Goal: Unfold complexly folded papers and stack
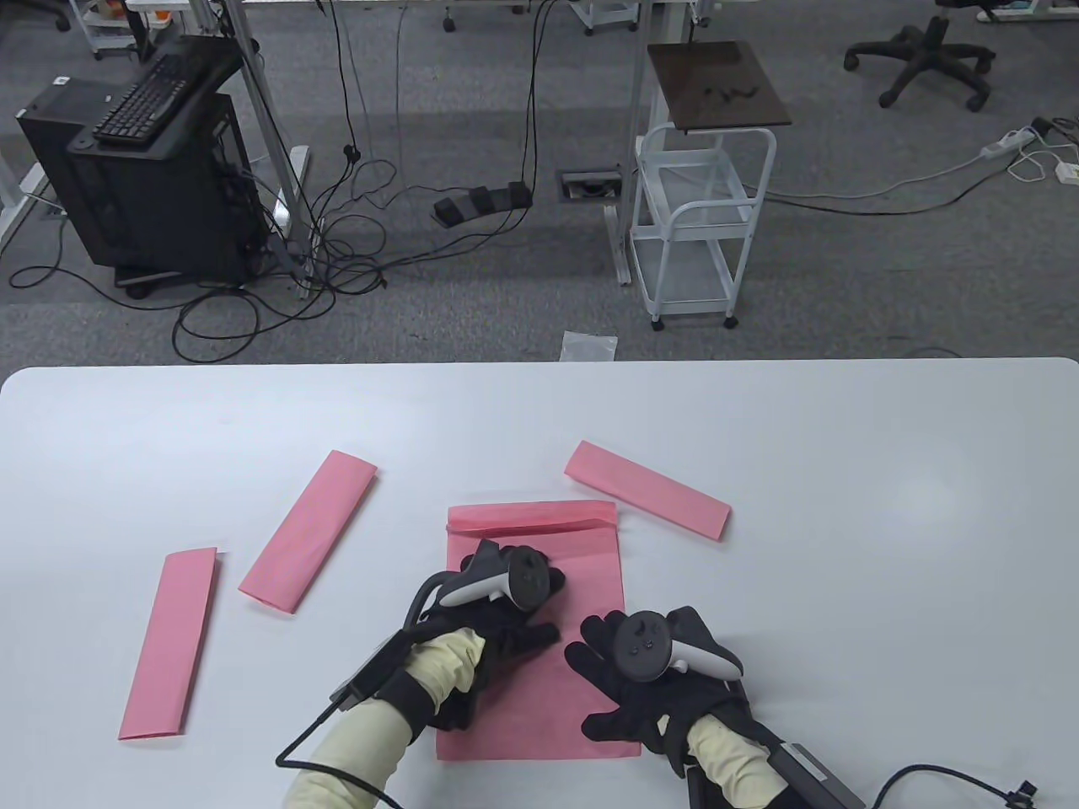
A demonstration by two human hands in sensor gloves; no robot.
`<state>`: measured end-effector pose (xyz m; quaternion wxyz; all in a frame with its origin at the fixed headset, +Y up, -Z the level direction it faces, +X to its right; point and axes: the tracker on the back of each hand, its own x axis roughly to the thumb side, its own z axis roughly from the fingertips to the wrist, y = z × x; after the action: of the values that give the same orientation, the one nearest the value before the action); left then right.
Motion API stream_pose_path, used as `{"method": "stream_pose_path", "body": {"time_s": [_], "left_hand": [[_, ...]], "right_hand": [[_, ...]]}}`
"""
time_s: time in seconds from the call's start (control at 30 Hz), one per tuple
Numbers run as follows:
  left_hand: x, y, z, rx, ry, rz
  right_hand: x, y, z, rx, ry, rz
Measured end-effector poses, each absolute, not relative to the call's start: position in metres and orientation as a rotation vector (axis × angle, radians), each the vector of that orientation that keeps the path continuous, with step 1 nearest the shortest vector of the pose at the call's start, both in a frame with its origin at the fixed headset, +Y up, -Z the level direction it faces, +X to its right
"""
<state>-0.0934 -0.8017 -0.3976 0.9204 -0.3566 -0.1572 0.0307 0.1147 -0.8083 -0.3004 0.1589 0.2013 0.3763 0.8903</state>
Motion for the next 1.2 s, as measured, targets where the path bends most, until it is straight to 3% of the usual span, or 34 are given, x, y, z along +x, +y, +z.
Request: {"method": "stream_pose_path", "body": {"time_s": [0.27, 0.6, 0.97, 1.2], "left_hand": [[-0.136, -0.803, -0.451, -0.716, -0.073, 0.201], [-0.136, -0.795, -0.451, -0.700, -0.077, 0.323], [-0.147, -0.740, -0.405, -0.457, -0.275, 0.346], [-0.154, -0.718, -0.344, -0.435, -0.316, 0.366]], "right_hand": [[0.115, -0.808, -0.300, 0.575, 1.078, 2.543], [0.113, -0.800, -0.301, 0.574, 0.956, 2.558], [0.135, -0.746, -0.321, 0.497, 0.735, 2.505], [0.163, -0.724, -0.382, 0.178, 0.612, 2.494]]}}
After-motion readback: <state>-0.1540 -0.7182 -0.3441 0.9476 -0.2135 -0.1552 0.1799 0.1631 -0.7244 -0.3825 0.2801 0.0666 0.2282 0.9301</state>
